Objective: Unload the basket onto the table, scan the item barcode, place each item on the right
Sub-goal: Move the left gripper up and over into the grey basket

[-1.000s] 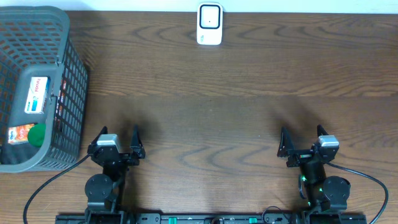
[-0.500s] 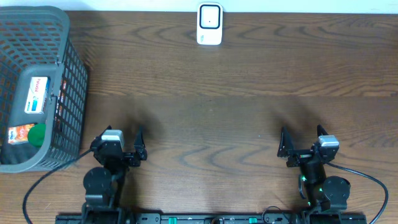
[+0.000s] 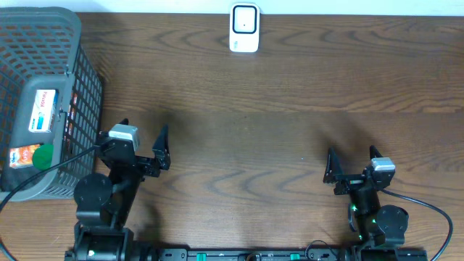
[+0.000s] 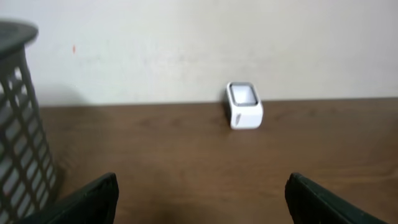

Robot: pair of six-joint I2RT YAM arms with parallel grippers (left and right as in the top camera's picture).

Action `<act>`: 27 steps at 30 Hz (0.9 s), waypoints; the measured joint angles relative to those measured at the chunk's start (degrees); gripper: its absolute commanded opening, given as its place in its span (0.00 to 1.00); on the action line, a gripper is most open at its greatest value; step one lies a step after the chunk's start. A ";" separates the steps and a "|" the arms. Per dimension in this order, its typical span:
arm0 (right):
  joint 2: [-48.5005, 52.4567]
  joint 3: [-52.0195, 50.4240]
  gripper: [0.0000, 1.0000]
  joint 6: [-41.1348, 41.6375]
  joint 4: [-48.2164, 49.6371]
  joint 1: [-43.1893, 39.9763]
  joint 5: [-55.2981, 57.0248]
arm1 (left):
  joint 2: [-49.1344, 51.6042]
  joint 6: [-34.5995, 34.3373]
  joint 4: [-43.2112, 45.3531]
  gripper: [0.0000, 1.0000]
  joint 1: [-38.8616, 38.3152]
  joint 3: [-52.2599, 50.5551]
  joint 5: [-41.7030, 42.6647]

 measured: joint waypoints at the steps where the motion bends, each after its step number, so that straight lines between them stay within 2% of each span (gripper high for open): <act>1: 0.00 0.00 0.99 0.00 0.00 0.00 0.00 | -0.04 -0.02 0.24 0.87 0.00 0.17 0.07; 10: 0.00 0.00 0.99 0.02 0.00 0.00 0.00 | 0.33 -2.86 -2.95 0.87 0.00 3.48 1.44; 17: 0.00 0.00 0.99 0.02 0.00 0.00 0.00 | 3.96 -3.04 -15.06 0.87 0.20 22.75 -1.20; 22: 0.00 0.00 0.99 0.00 0.00 0.00 0.00 | 7.15 -2.78 -19.10 0.87 0.22 33.03 -4.74; 27: 0.00 0.00 0.99 0.00 0.02 0.00 0.02 | 10.91 -2.54 -26.75 0.87 0.26 43.36 -12.46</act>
